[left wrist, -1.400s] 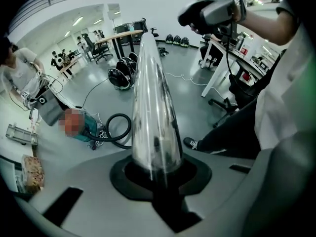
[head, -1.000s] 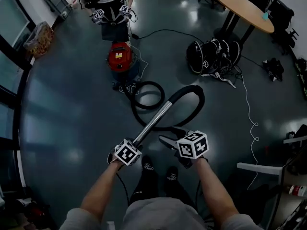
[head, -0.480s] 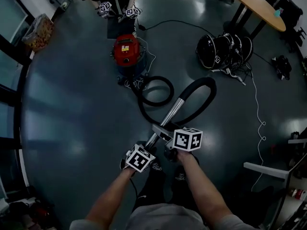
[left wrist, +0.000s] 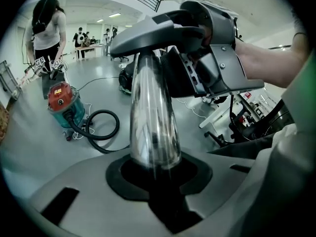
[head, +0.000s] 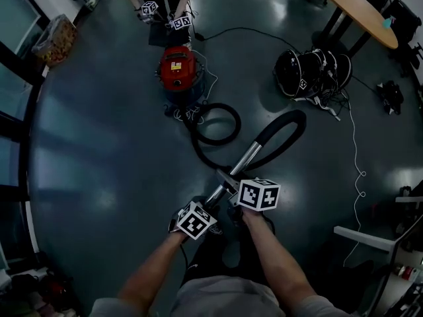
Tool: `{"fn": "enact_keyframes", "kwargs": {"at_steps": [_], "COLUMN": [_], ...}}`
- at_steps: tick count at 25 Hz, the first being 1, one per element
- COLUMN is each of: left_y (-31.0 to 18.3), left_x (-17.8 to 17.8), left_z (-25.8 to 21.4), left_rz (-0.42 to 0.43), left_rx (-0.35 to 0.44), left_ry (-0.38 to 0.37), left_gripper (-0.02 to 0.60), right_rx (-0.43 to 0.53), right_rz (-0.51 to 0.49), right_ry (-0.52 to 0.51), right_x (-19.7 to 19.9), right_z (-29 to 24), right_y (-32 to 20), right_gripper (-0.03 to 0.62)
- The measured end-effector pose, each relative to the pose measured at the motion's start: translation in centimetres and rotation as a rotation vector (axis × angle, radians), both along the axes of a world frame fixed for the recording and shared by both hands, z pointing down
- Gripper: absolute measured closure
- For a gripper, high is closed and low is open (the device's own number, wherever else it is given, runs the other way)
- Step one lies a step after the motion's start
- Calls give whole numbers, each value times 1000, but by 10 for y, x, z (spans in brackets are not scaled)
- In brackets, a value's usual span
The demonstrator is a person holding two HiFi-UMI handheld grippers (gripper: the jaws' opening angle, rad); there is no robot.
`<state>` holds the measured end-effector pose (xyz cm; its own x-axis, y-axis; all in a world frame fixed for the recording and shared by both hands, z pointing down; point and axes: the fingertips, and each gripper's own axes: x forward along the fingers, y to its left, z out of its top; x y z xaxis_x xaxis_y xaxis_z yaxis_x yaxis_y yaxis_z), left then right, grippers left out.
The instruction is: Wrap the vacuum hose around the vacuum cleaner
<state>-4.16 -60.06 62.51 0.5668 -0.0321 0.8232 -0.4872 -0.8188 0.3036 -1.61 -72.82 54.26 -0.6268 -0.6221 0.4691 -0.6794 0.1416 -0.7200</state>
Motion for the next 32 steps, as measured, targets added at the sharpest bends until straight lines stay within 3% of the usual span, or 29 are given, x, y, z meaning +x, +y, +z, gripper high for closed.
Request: {"fn": "enact_keyframes", "kwargs": {"at_steps": [1,3,4,8,13,16,21,26,32], "left_y": [2,10,13,15,-9,-35,-96,-156,-197], "left_x": [2,-2,-7,-16,20,48,104,156,209], "left_z": [3,8,7,-11,-47,-71,-128,-184,-229], "left_rz": [18,47,49,9,25,43,113,233,377], "left_rx": [-17,-62,-75,-58,35,115,316,547,713], "left_ry": [-7,-47,-65,-82,-69,-60,-39,-61,-89], "left_gripper": [477,331,311,290,288,288,288,288,288], "right_rx": [1,5,7,26,58,84,120,167,173], "right_rz": [-6,-17,-24,-94,-219,-323,-468,-576,-667], "right_ry": [7,22,33,77,170,246,318,355,387], "right_x": [6,20,28,52,77,93,114,133,145], "right_z": [0,0,-1,-10,-12,-11,-14,-17,-12], "right_y": [-2,-8,-11,-22,-31,-30,-24,-19,-14], "right_gripper": [402,404,404,405,405,405,405,405,405]}}
